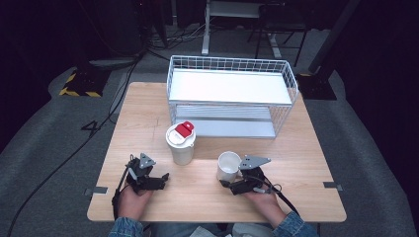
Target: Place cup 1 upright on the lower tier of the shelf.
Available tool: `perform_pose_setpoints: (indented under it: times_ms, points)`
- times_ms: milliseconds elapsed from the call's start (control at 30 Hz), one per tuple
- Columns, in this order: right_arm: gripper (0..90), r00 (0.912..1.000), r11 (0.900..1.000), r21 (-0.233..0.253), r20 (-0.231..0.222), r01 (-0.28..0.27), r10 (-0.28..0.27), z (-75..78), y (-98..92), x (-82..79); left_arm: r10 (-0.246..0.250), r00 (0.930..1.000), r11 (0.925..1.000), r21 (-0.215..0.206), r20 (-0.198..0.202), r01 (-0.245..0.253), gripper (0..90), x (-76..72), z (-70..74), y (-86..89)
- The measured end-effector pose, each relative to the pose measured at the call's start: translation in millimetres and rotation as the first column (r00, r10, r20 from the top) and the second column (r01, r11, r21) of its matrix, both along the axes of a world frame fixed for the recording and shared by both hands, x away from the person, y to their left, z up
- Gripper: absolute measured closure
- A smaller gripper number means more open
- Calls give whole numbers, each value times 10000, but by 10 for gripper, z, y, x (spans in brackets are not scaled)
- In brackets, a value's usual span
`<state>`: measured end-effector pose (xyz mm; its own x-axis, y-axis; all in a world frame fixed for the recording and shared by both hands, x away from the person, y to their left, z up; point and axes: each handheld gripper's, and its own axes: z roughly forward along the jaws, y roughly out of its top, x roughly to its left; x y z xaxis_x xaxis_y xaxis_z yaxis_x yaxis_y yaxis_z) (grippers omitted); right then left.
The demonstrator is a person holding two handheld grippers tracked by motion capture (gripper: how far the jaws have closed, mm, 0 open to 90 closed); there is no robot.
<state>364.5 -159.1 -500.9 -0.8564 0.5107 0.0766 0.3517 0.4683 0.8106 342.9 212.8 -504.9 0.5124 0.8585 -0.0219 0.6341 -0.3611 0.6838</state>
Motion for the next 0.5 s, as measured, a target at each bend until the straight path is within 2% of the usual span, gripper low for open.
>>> perform_pose_setpoints:
  times_ms: [400, 500]
  points:
    - [238, 9996, 10000, -23, 288, -23, 24, 11, 11, -15, -8, 10000, 10000, 11, 5, 8, 94, 0, 0, 1]
    - [240, 9982, 9999, 108, 584, -134, 127, 43, 10, -31, -9, 10000, 10000, 12, 6, 9, 94, 1, 0, 1]
